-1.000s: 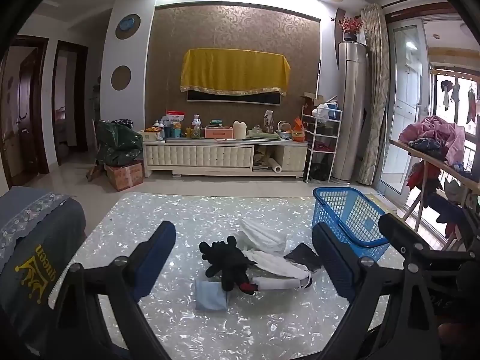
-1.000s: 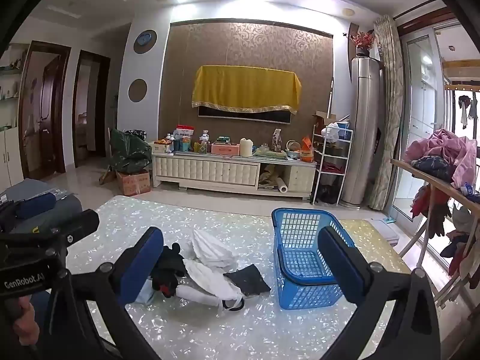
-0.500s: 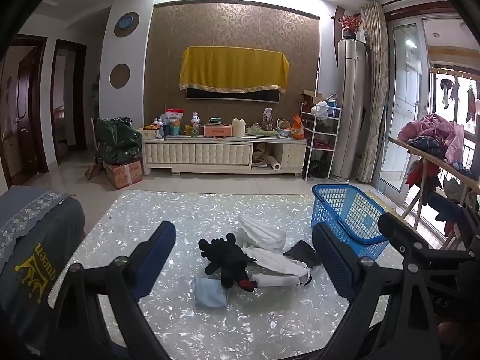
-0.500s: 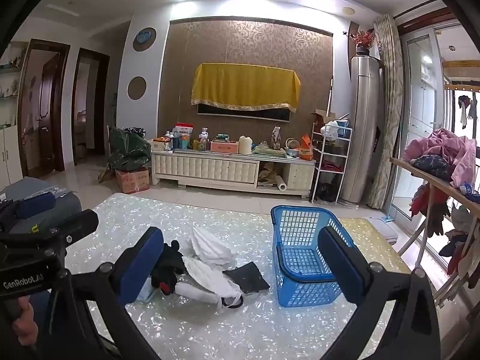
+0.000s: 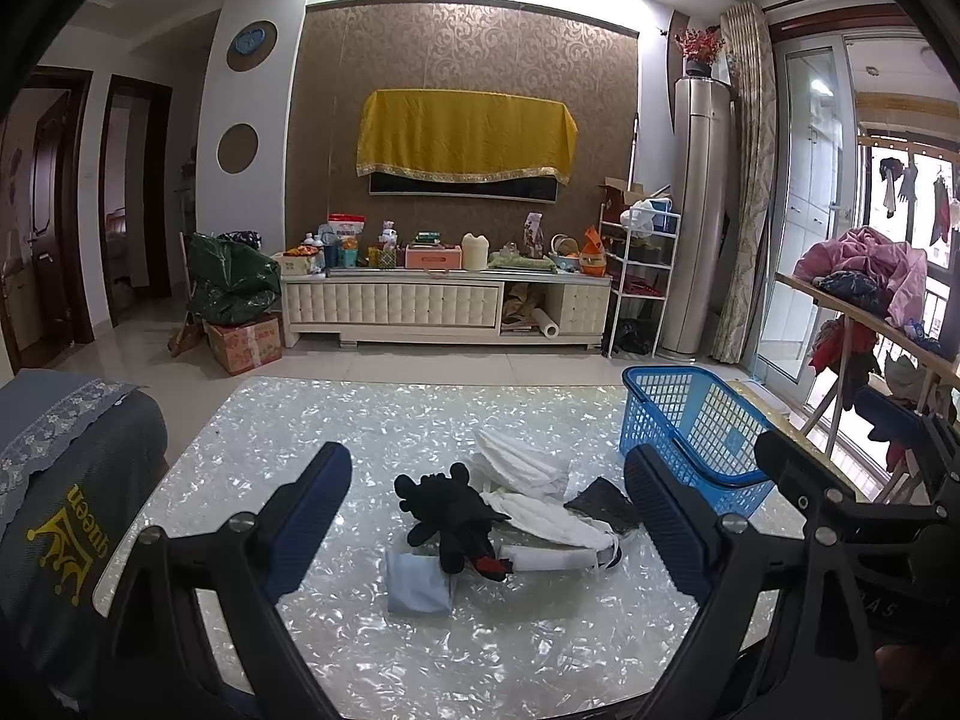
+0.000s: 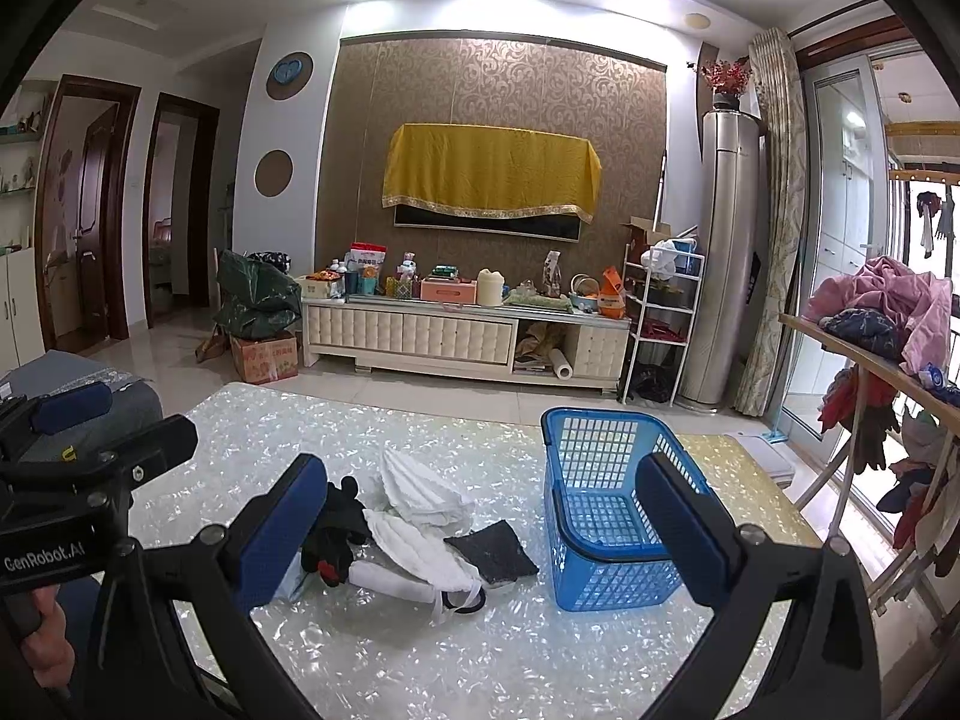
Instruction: Organize soft objects
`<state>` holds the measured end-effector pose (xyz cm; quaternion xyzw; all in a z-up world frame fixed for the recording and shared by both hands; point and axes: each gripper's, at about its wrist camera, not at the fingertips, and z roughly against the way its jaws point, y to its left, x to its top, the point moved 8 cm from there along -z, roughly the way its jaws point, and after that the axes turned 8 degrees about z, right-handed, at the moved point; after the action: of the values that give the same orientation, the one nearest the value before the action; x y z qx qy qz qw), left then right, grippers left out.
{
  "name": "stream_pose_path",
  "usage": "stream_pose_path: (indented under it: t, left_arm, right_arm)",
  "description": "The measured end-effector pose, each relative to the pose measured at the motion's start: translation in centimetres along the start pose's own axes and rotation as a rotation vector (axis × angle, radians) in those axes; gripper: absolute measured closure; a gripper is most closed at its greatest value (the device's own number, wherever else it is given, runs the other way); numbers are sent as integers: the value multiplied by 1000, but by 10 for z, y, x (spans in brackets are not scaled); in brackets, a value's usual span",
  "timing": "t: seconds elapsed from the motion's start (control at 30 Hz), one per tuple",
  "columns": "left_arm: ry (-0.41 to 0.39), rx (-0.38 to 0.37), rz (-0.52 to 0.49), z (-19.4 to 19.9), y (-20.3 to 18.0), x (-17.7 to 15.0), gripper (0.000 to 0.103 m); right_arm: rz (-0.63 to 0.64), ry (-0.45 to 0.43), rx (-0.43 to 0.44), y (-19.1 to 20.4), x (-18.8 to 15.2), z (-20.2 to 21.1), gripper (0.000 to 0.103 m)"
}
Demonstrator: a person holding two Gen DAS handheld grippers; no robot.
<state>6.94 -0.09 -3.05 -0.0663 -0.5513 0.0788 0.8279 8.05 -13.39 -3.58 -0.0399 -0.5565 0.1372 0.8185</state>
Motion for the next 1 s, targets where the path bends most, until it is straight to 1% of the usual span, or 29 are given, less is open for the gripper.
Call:
stream_pose_path:
  t: [1.0]
  left_arm:
    - [13, -20, -5, -3, -1, -2, 12]
  right_arm:
    - [17, 7, -14, 1, 0, 4, 0]
